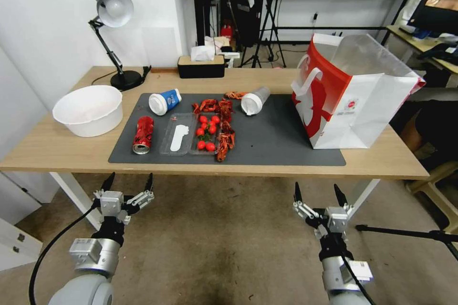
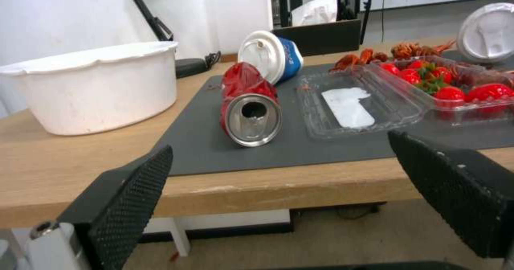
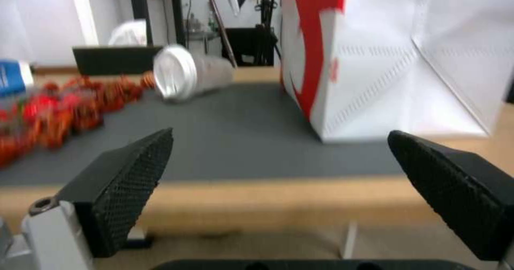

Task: Pick up the trash from the table and place it into the takeout bag.

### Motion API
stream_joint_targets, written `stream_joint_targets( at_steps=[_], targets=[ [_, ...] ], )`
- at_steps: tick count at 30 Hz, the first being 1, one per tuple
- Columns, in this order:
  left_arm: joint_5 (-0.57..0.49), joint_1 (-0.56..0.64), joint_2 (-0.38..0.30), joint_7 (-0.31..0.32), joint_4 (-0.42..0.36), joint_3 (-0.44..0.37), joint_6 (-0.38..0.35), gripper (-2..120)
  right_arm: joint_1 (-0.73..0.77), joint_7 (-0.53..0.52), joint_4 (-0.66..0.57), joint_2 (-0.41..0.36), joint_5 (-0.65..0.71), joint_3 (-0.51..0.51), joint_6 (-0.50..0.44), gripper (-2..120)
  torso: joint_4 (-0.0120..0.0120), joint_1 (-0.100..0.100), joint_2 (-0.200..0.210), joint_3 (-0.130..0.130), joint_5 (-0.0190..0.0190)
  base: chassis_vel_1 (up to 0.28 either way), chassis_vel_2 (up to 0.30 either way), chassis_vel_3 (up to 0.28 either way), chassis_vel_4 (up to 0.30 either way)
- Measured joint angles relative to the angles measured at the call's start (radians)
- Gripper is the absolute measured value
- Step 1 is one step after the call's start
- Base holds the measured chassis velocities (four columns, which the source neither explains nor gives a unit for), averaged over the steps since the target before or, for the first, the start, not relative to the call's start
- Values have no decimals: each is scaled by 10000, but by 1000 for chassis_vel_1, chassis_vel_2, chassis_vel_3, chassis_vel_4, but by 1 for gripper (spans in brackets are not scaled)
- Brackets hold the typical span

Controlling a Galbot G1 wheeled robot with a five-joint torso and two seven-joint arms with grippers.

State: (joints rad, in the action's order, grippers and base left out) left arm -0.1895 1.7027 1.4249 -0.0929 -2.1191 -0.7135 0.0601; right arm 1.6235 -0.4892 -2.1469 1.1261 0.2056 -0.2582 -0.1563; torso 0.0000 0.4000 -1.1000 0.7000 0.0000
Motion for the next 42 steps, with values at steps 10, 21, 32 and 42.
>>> stream_joint_targets(
  at_steps=[10, 21, 32, 42],
  targets=[
    [2, 7, 5, 0, -29, 0, 0, 100, -930, -107, -109, -80, 441, 136, 728, 100, 2, 0, 0, 0, 0, 0, 0, 0, 0],
    [15, 26, 89, 9, -65, -43, 12, 100, -4803, -521, 1477, -545, 2552, 1609, 2163, 100, -2, 1, 1, 2, 0, 0, 0, 0, 0],
    [23, -35, 187, 24, 9, -113, 11, 100, -8073, -1123, 3494, -377, 3678, 3621, 2570, 100, 2, 1, 1, 1, -3, 0, 0, 0, 0],
    [37, -37, 359, 31, 59, -181, 29, 100, -10184, -1053, 5040, -253, 4615, 4741, 2615, 100, 1, 1, 1, 2, 0, 0, 0, 0, 0]
  ],
)
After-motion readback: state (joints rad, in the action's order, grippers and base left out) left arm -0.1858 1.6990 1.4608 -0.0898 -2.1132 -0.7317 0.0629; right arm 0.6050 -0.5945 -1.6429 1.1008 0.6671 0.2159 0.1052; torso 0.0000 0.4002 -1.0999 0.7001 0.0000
